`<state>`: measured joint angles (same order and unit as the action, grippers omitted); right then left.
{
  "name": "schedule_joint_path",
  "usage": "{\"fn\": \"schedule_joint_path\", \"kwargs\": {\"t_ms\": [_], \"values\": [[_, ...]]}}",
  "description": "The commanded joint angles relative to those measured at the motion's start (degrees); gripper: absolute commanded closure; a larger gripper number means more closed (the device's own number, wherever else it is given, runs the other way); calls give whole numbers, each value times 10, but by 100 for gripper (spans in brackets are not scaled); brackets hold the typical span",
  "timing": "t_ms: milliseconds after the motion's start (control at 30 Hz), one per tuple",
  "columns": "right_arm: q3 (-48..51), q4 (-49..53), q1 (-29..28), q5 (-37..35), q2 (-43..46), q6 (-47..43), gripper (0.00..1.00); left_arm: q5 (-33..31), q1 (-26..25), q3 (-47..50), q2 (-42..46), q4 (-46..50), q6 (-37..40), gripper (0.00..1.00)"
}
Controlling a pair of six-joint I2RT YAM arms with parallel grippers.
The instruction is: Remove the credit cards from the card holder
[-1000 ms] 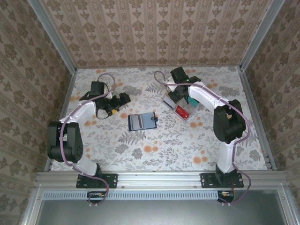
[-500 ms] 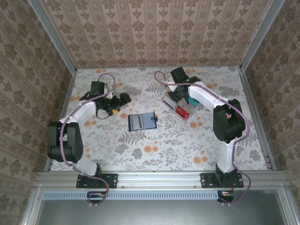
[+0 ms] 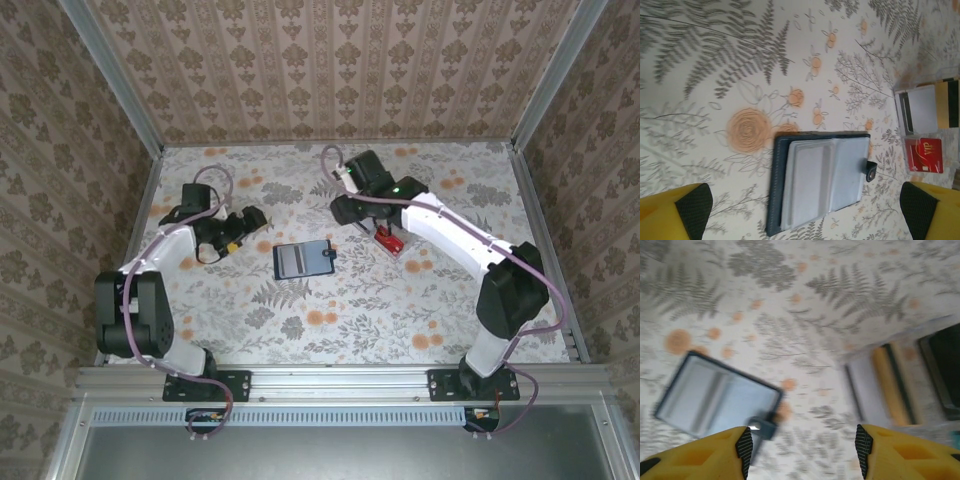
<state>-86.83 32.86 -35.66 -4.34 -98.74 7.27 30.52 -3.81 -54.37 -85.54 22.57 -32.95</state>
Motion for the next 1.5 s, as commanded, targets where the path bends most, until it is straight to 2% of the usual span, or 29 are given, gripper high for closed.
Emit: {"fn": "schedule_joint_path", "kwargs": {"t_ms": [0, 133, 267, 367, 433, 867, 1067, 1267, 1467], "values": [[13, -3, -52, -3, -28, 115, 38, -31, 16, 20, 33, 15, -10, 0], [-20, -3, -112, 10, -88, 177, 37, -39, 35, 37, 48, 9, -18, 0], [-60, 10, -141, 9, -158, 223, 39, -38, 46, 47, 54, 5, -22, 0], [-70, 0, -142, 53, -193, 256, 44, -33, 52, 46, 55, 8, -19, 0], [-68, -3, -142, 53, -209, 277, 45, -29, 52, 46, 54, 6, -17, 0], [-101, 42, -133, -19, -271, 298, 48, 8, 51, 48, 37, -9, -19, 0], [-98, 47, -130, -24, -283, 300, 53, 21, 38, 45, 29, -9, -16, 2], [-71, 34, -126, -6, -281, 311, 60, 45, 11, 43, 6, -13, -24, 11], [-45, 19, -118, -1, -274, 324, 66, 85, -25, 53, -19, -39, -41, 30]]}}
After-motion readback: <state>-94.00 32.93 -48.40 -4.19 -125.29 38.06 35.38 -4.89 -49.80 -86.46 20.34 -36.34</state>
